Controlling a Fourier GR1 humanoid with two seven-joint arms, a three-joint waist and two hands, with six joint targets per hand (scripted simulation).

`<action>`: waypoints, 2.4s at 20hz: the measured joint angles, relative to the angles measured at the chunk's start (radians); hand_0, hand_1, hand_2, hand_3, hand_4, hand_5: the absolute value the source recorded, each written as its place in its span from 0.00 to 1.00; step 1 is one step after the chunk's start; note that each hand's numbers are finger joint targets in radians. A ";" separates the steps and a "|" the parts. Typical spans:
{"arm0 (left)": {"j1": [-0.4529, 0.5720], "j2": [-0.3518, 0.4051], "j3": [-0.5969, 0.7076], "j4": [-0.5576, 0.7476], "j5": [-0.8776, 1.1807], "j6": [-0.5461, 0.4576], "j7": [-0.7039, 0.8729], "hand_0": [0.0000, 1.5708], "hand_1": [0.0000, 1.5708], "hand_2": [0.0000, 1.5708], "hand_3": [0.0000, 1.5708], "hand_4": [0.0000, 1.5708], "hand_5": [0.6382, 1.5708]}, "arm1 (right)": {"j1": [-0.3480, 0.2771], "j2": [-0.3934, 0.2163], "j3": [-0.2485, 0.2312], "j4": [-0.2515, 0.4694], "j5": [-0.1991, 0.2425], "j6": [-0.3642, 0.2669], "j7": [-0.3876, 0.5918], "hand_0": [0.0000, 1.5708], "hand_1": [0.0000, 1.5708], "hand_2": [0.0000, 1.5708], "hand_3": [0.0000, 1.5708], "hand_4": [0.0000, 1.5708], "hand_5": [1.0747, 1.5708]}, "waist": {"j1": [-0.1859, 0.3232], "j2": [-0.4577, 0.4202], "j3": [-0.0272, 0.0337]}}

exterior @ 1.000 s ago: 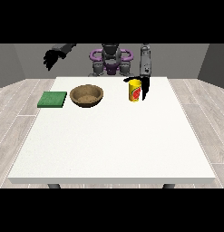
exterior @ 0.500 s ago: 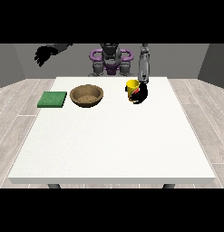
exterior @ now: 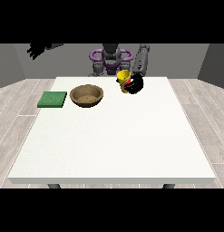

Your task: Pick the cup and pour the ball into the bowl, then pick the bowl and place it on the pad

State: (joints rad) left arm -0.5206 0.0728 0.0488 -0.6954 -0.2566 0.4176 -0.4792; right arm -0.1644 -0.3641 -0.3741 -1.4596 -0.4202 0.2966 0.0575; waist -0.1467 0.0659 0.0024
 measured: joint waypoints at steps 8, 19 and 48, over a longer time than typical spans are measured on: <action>-0.144 -0.003 -0.241 0.080 -0.374 0.186 0.343 0.87 0.87 1.00 1.00 0.92 0.96 | -0.003 -0.007 -0.003 0.117 0.017 0.016 -0.010 0.00 0.00 0.00 0.06 0.43 0.98 | 0.016 -0.090 0.0021; -0.380 -0.063 -0.477 0.196 -0.743 0.102 0.804 0.86 0.86 1.00 1.00 0.87 0.99 | -0.024 -0.047 -0.029 0.263 0.003 0.091 -0.048 0.00 0.00 0.00 0.08 0.44 0.97 | 0.017 -0.120 -0.0002; -0.393 0.029 -0.489 -0.168 -0.745 -0.147 0.941 0.27 0.27 0.09 0.01 0.78 0.96 | -0.086 -0.015 -0.019 0.346 0.062 -0.024 -0.059 0.00 0.00 0.00 0.07 0.50 0.97 | 0.145 -0.160 -0.0085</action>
State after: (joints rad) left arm -0.9136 0.1018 -0.4403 -0.8634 -1.0012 0.2711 0.4622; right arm -0.2505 -0.3796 -0.3927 -1.1135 -0.3578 0.2721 -0.0018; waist -0.0019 -0.0946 -0.0060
